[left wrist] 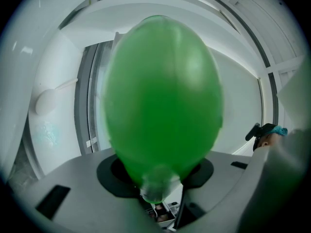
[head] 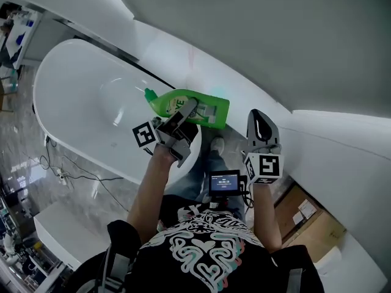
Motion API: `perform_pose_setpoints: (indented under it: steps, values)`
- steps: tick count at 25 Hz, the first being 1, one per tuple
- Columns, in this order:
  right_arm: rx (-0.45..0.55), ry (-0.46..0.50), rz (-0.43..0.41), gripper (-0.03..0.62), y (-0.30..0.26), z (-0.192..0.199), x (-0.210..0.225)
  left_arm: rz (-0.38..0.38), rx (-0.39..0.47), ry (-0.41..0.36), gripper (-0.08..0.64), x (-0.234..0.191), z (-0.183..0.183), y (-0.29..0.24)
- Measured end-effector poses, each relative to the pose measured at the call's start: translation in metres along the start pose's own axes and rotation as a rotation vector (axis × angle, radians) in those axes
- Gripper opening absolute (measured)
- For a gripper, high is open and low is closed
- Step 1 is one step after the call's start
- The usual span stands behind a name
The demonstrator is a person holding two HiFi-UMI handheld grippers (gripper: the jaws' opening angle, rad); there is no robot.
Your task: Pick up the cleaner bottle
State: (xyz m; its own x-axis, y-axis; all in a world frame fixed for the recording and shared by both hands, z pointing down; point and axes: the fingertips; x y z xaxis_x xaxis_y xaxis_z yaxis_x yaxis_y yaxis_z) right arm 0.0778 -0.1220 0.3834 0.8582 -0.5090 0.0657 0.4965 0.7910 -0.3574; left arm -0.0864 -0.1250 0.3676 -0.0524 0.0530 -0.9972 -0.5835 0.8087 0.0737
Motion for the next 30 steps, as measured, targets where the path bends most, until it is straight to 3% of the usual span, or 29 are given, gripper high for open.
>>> perform_pose_setpoints:
  steps: [12,30]
  values:
    - [0.036,0.001,-0.035,0.029,-0.009,-0.002,-0.009,-0.005,-0.035,-0.05,0.195,0.006,0.002,-0.001]
    - [0.081,0.022,-0.12,0.029,-0.025,-0.005,-0.024,-0.001,0.022,-0.046,0.195,0.003,-0.001,0.005]
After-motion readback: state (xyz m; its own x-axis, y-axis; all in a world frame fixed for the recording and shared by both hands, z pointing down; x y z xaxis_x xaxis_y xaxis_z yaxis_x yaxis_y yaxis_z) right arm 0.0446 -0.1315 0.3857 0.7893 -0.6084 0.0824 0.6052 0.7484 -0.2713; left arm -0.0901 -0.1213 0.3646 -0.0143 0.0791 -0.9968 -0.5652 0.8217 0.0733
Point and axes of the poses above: the fingertips, and each gripper's own axes: y backward along the fingers, x to its right, z out of its underside, and after that the axes turned 1 degree about y, right-handed
